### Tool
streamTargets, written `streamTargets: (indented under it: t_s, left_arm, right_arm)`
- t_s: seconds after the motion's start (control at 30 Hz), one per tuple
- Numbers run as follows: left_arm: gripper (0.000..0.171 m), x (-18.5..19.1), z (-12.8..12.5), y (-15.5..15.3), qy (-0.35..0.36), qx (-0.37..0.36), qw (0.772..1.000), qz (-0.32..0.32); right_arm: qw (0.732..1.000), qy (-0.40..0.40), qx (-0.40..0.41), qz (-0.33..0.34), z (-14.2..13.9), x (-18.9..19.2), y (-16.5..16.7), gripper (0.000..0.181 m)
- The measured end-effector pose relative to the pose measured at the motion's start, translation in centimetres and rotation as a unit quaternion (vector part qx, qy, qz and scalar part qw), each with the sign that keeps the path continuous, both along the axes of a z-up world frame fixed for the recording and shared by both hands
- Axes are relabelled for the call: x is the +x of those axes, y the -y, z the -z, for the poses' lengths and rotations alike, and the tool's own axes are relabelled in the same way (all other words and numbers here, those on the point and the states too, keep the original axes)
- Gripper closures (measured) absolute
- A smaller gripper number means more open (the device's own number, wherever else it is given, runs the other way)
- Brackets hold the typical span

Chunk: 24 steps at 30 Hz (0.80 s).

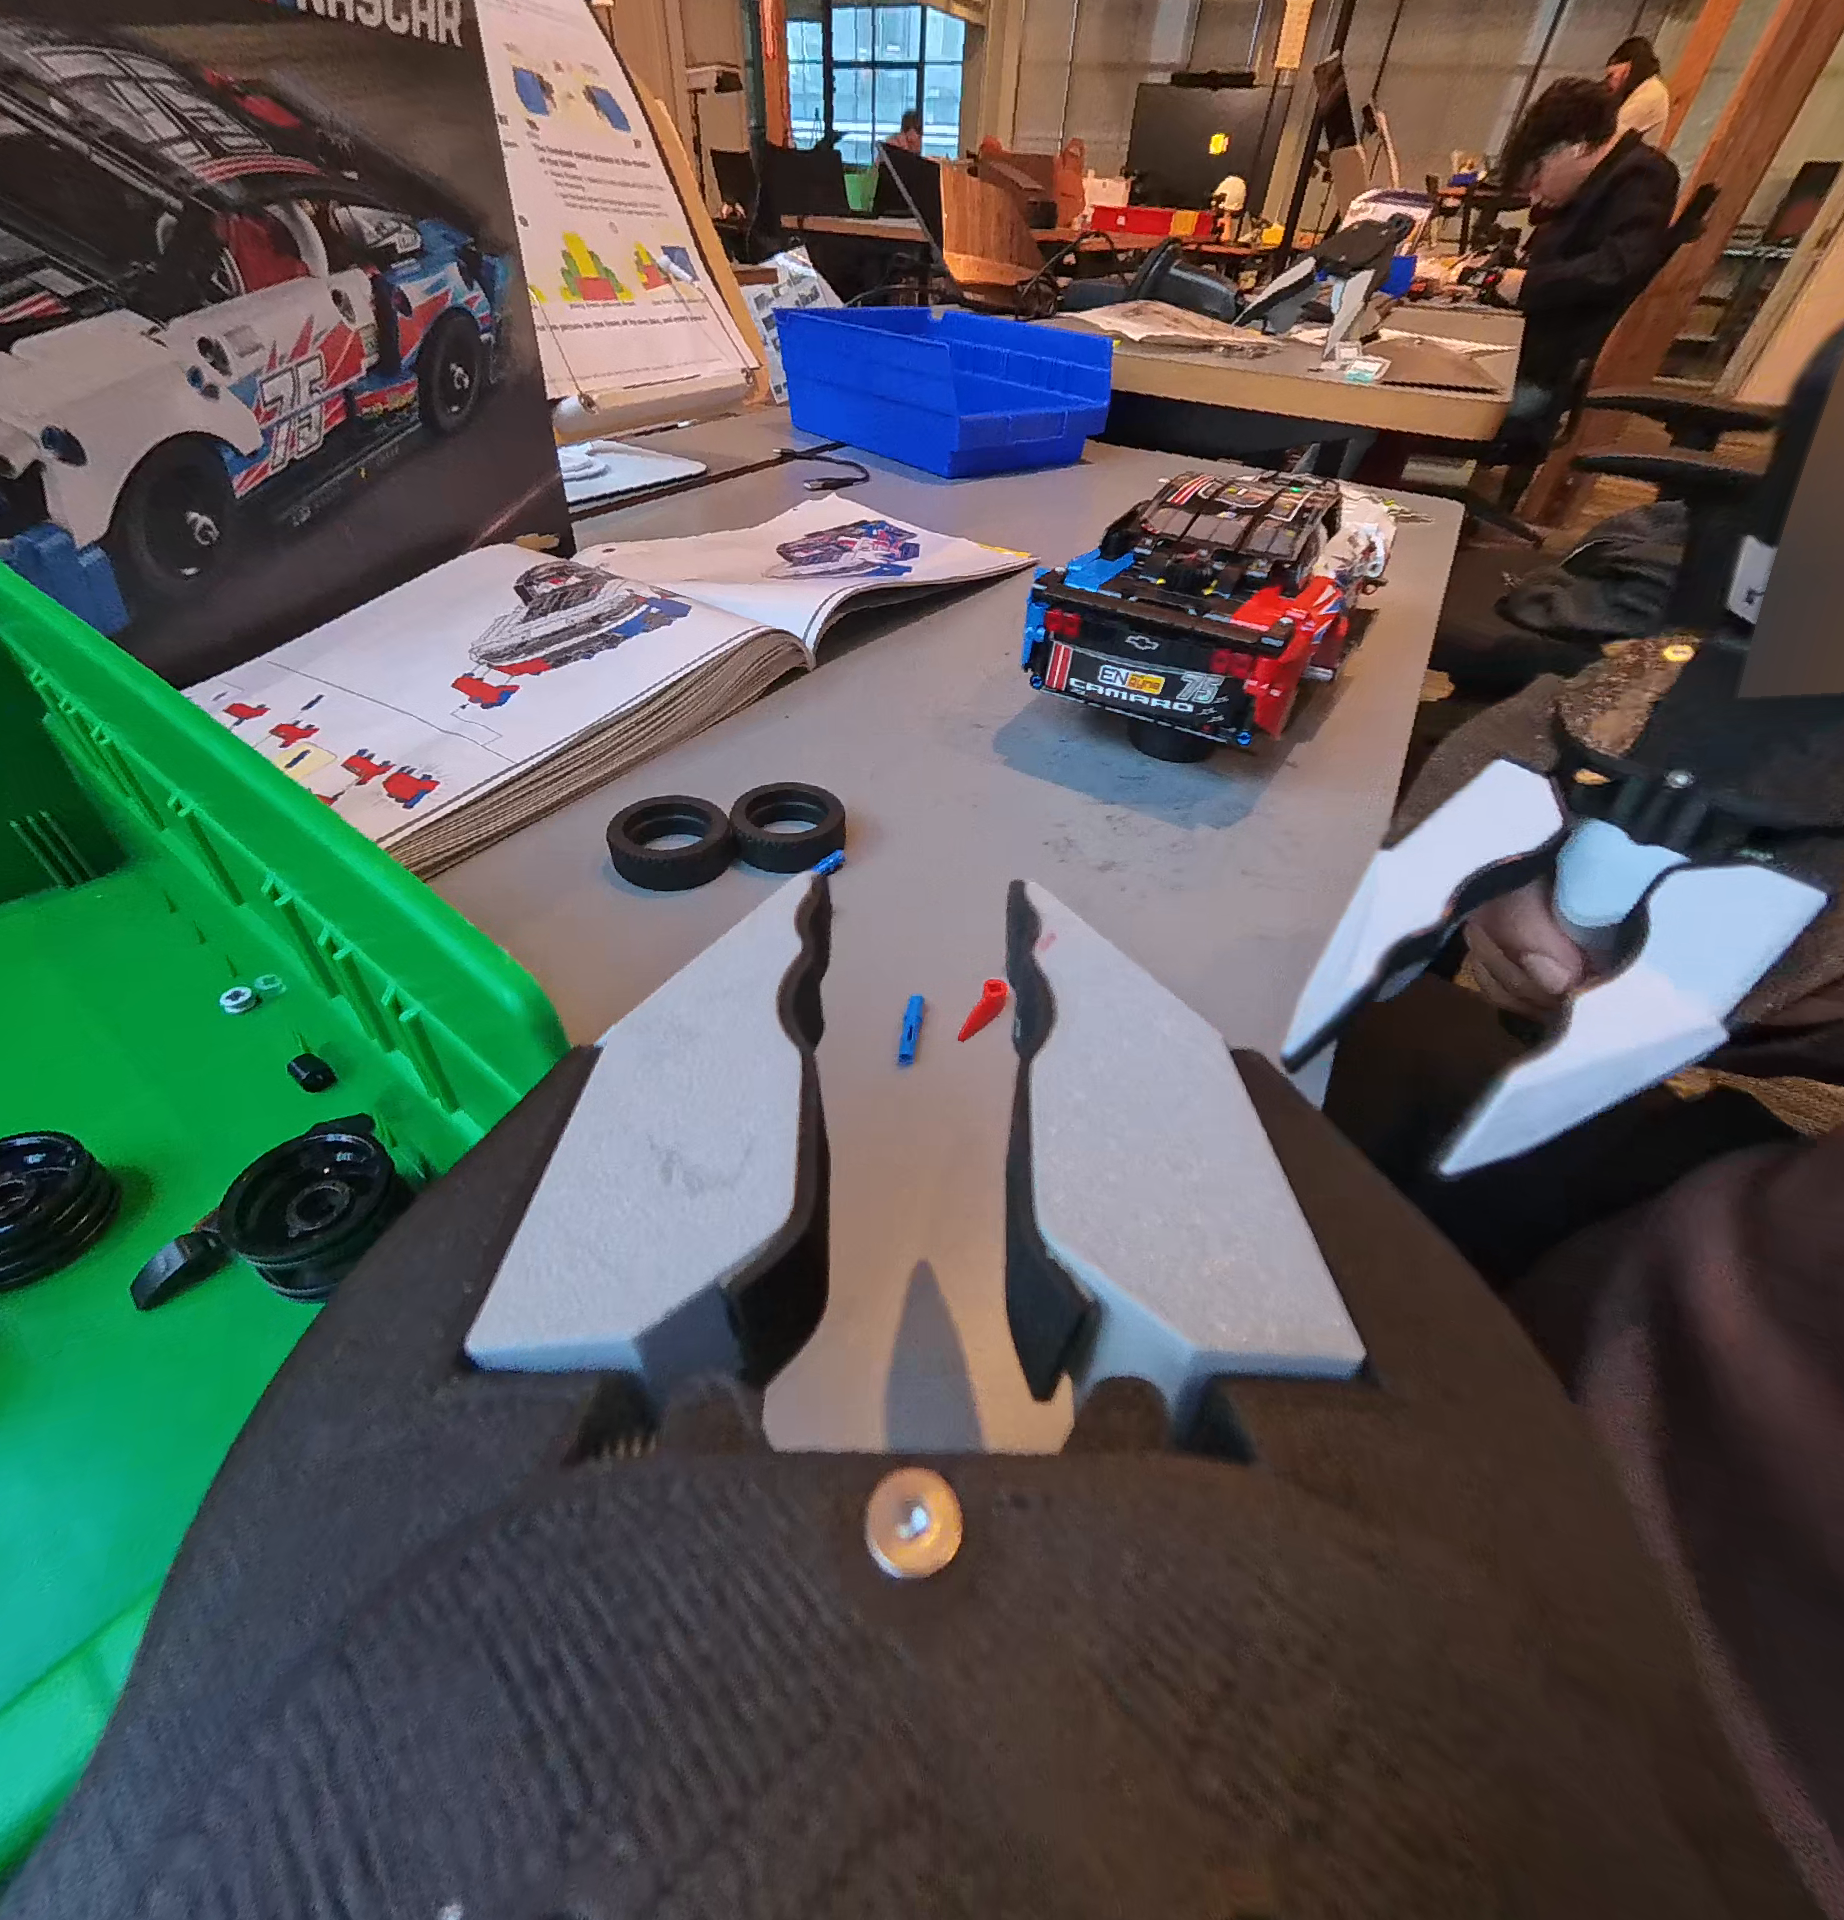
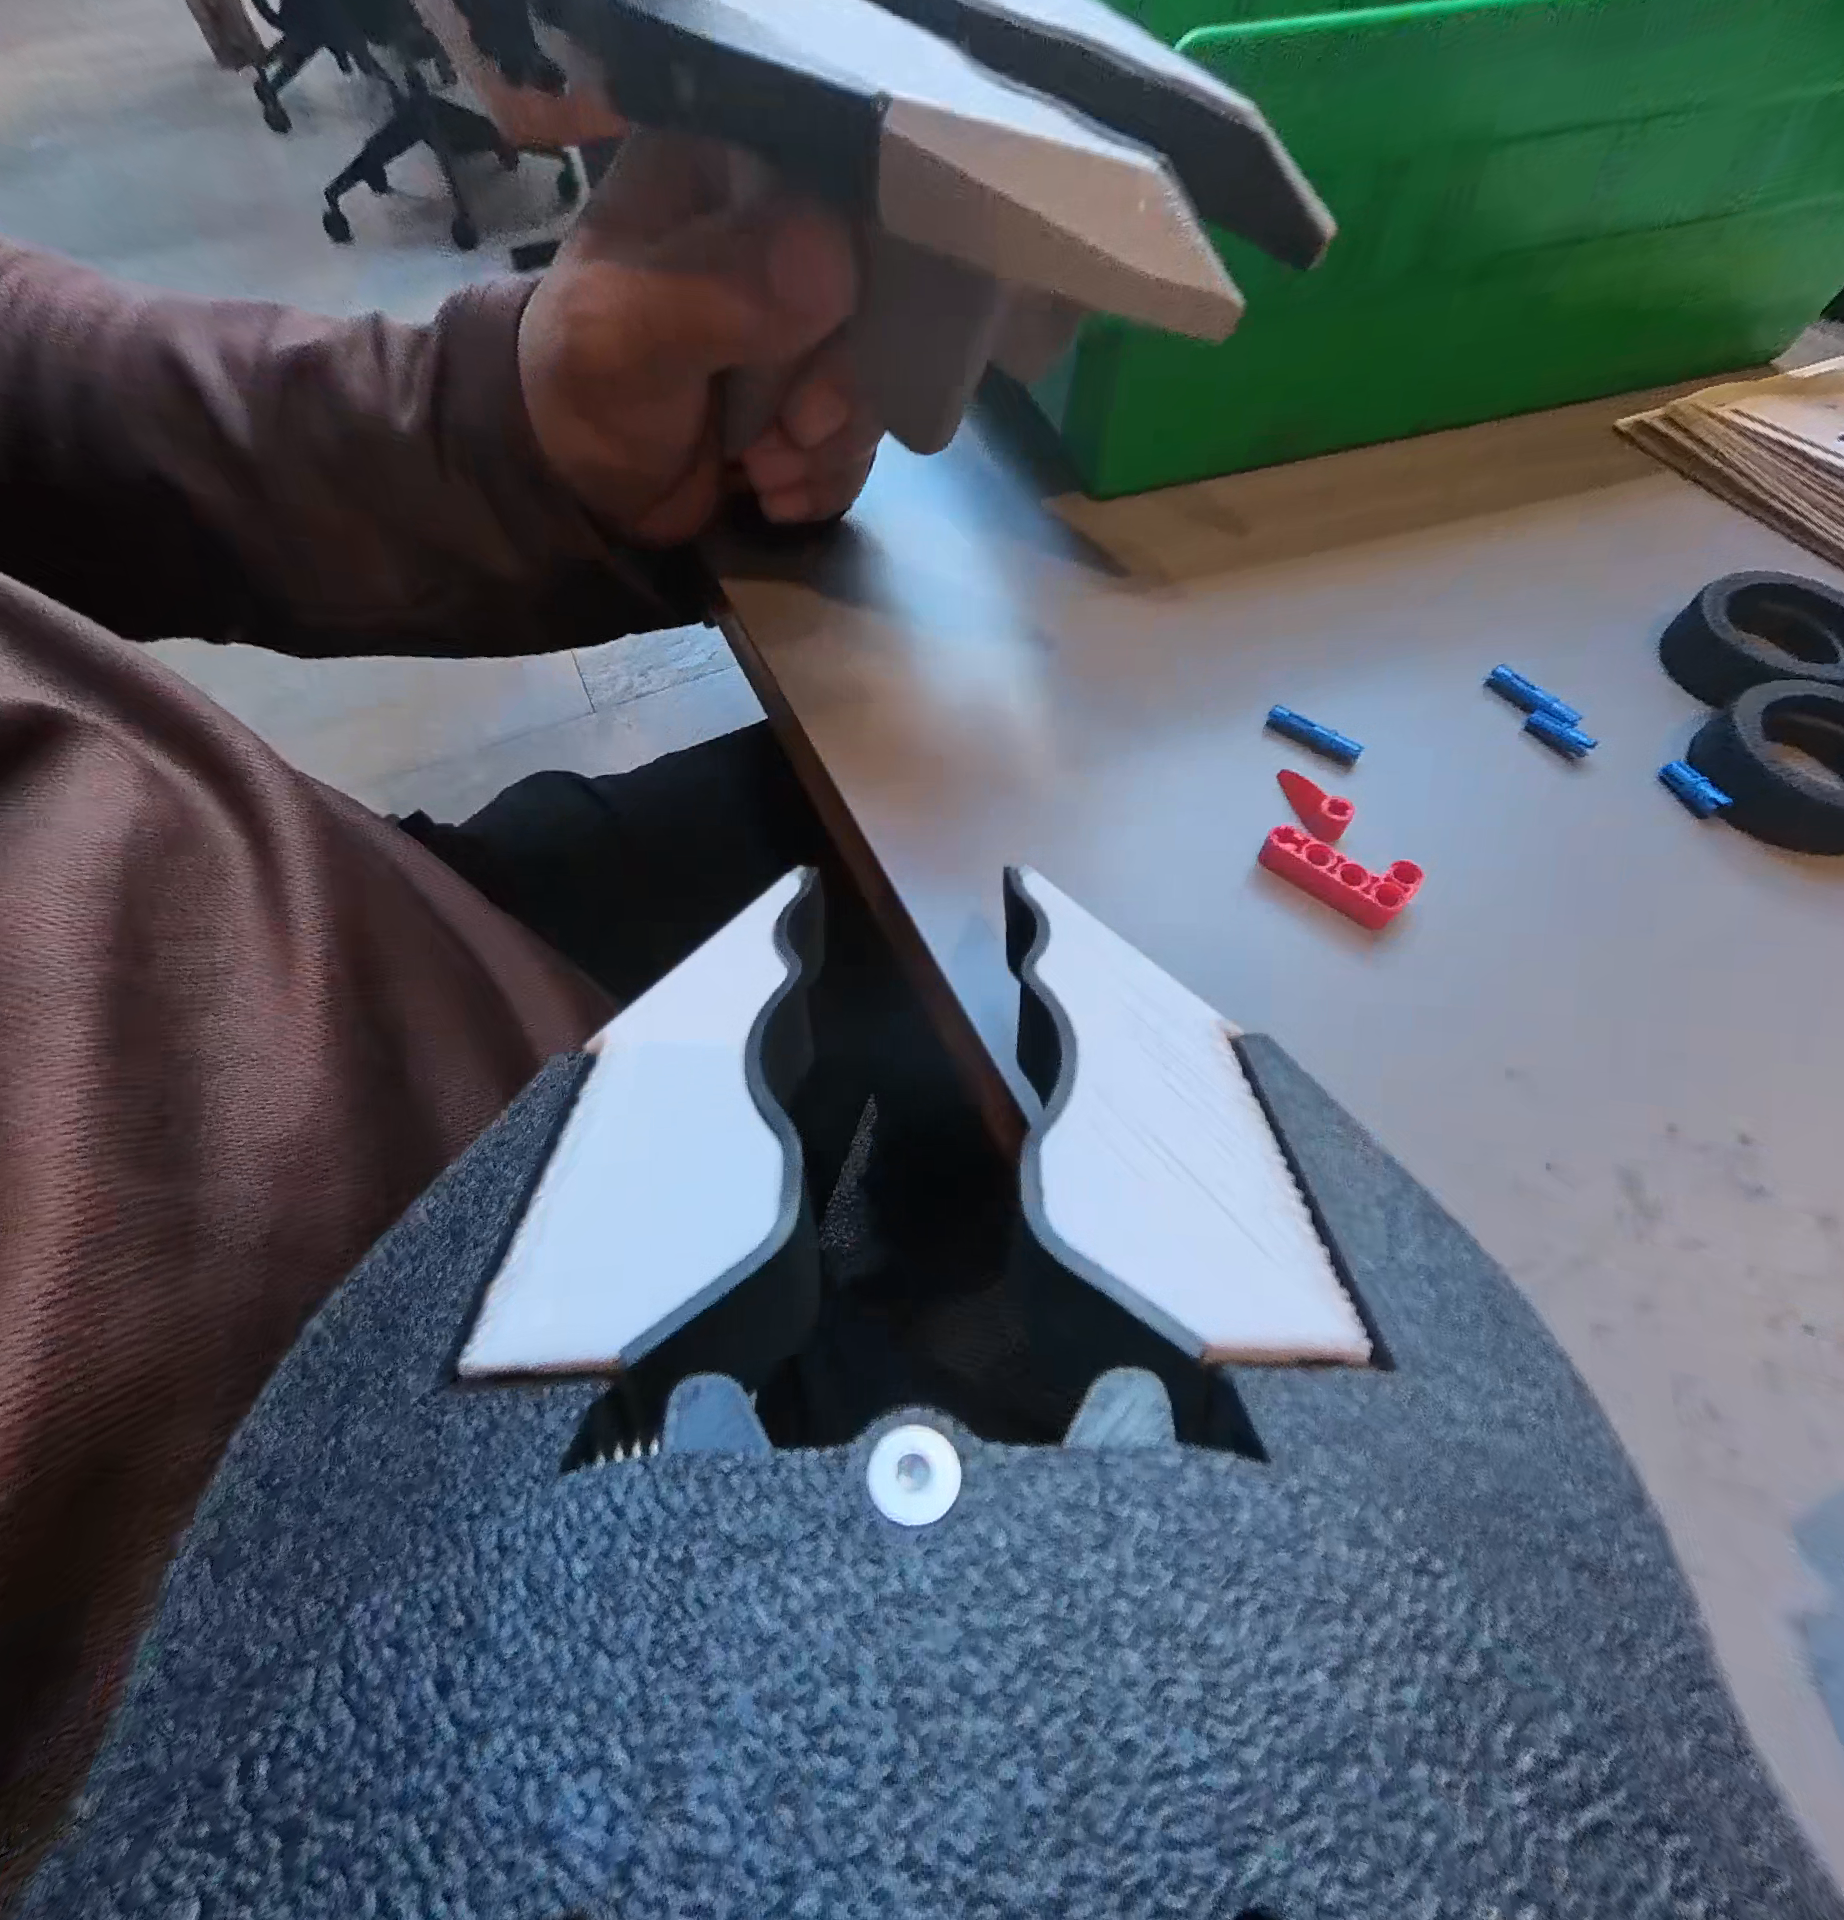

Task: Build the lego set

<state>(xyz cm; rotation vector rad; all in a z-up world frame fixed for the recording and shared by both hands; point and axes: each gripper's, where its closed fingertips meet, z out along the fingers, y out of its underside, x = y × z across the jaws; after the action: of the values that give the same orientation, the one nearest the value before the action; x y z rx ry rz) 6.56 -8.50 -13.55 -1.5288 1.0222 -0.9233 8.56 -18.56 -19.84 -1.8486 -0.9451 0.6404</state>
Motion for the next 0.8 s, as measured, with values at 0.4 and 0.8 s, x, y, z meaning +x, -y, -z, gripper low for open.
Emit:
streamTargets:
  t_s: [0.4, 0.8]
  left_arm:
    - [0.14, -0.19, 0.0, -0.44, 0.0, 0.0, 1.0, -0.017]
    - [0.14, -0.24, -0.14, -0.33, 0.004, 0.002, 1.0, -0.014]
  right_arm:
    - [0.998, -0.049, -0.018, -0.025, -0.61, -0.28, 0.28, 0.147]
    - [0.998, -0.04, -0.013, -0.042, -0.92, -0.3, 0.45, 0.147]
